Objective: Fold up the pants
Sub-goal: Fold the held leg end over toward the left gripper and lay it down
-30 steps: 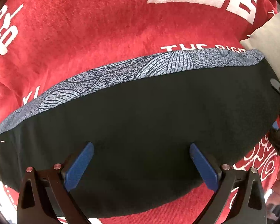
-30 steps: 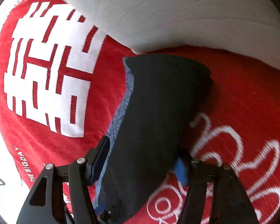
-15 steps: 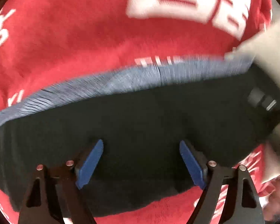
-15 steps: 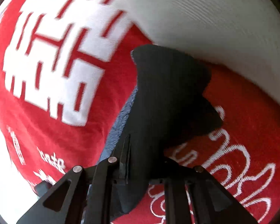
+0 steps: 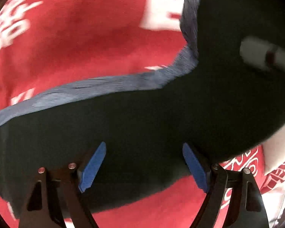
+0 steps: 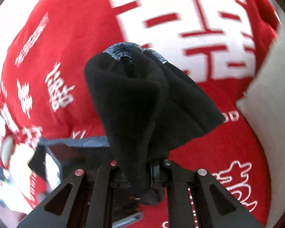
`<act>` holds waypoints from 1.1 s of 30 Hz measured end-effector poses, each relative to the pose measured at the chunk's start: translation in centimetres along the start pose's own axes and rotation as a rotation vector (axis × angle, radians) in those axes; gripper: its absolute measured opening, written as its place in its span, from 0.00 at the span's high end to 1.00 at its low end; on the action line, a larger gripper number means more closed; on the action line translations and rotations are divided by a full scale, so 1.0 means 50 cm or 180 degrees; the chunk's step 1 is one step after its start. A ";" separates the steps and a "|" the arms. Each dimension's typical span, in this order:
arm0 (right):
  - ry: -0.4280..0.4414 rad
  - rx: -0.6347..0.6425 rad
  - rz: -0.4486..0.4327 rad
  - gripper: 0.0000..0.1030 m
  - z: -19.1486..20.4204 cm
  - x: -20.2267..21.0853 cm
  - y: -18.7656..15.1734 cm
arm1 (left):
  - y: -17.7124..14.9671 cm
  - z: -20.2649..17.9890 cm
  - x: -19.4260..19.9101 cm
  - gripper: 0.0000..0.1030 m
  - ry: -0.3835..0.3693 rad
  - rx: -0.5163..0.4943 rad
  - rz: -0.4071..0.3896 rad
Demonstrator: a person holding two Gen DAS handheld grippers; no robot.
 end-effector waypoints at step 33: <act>-0.0792 0.1070 0.0449 0.47 0.229 -0.062 -0.190 | -0.057 0.272 0.239 0.17 -0.0318 0.0234 0.0216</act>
Point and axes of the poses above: each gripper's, at about its wrist camera, not at the fingertips, and x roughly against the way its jaws point, z to its left, y to its top, the point moved 9 cm from there along -x, roughly the way its jaws point
